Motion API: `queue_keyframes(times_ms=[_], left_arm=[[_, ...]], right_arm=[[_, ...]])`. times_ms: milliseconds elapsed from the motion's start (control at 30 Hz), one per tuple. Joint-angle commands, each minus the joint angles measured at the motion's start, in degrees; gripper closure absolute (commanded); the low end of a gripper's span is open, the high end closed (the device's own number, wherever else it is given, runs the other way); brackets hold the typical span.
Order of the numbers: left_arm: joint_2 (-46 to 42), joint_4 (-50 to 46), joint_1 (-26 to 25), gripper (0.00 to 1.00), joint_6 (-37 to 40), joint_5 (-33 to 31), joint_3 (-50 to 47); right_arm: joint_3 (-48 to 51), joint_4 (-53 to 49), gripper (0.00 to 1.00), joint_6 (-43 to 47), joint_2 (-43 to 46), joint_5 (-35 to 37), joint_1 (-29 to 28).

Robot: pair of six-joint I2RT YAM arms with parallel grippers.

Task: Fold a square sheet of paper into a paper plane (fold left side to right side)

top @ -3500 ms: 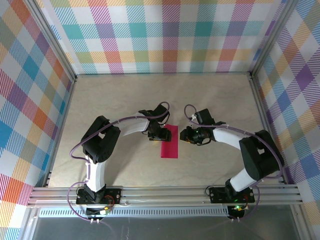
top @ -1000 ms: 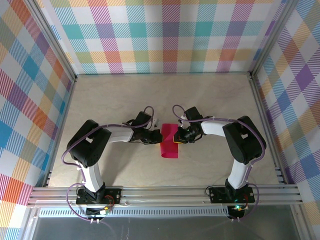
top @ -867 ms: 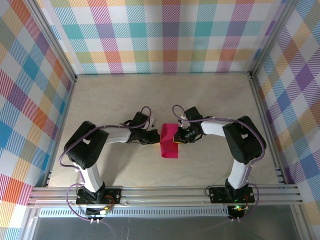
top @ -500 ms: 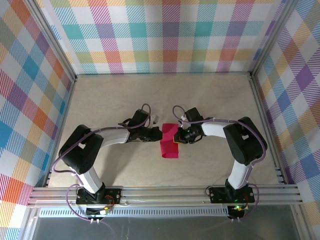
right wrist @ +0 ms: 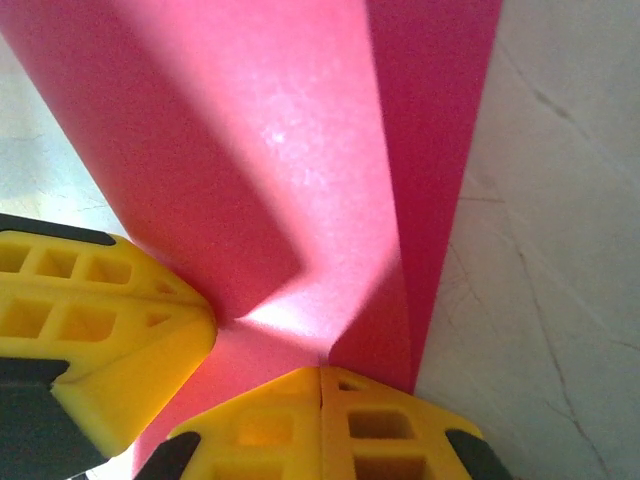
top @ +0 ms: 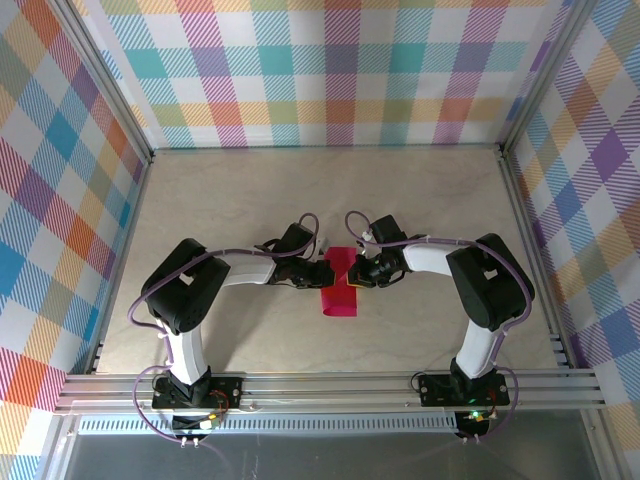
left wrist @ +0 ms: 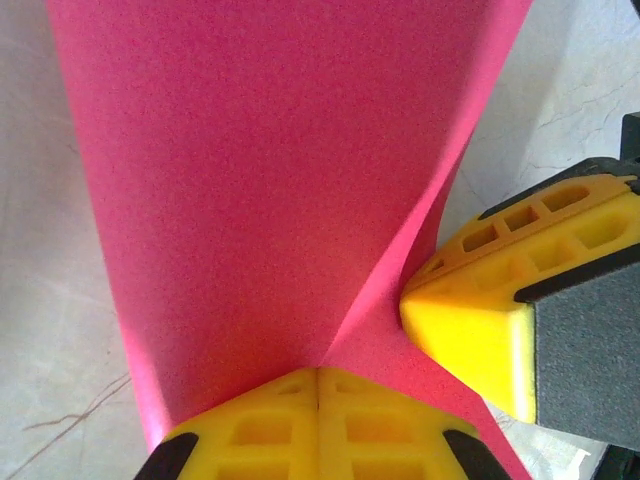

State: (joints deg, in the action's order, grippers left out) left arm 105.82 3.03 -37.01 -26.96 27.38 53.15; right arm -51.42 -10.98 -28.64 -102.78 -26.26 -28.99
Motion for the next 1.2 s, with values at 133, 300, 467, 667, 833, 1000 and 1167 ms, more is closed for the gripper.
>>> queue_keyframes(times_ms=[133,300,467,667,833,1000,1167], left_arm=[[1.39,-1.49,-0.51,1.0,1.12,-1.45,-0.25],[1.62,-1.63,-0.91,1.0,1.12,-1.84,-0.97],[1.91,-1.82,-1.12,1.0,1.12,-1.98,-0.78],[2.2,-2.7,-1.31,1.0,1.58,-2.06,0.03],[2.28,-2.96,-1.42,1.0,1.73,-1.95,0.49],[2.46,-2.94,-1.52,1.0,1.74,-1.89,0.65],[2.36,-3.03,-1.66,1.0,1.74,-1.58,0.86]], right_arm=[[1.22,-3.26,1.0,0.46,-0.49,1.63,-0.45],[-0.43,-2.08,1.0,0.06,2.76,-1.58,-0.45],[-1.36,2.28,1.0,-1.68,4.04,-4.84,-0.45],[-4.07,5.86,1.0,-3.06,0.86,-5.97,-0.45],[-6.87,7.12,1.0,-3.28,-2.93,-7.44,-0.45],[-8.09,6.42,1.0,-2.9,-5.92,-7.31,-0.44],[-8.49,5.02,1.0,-2.45,-8.71,-6.0,-0.46]])
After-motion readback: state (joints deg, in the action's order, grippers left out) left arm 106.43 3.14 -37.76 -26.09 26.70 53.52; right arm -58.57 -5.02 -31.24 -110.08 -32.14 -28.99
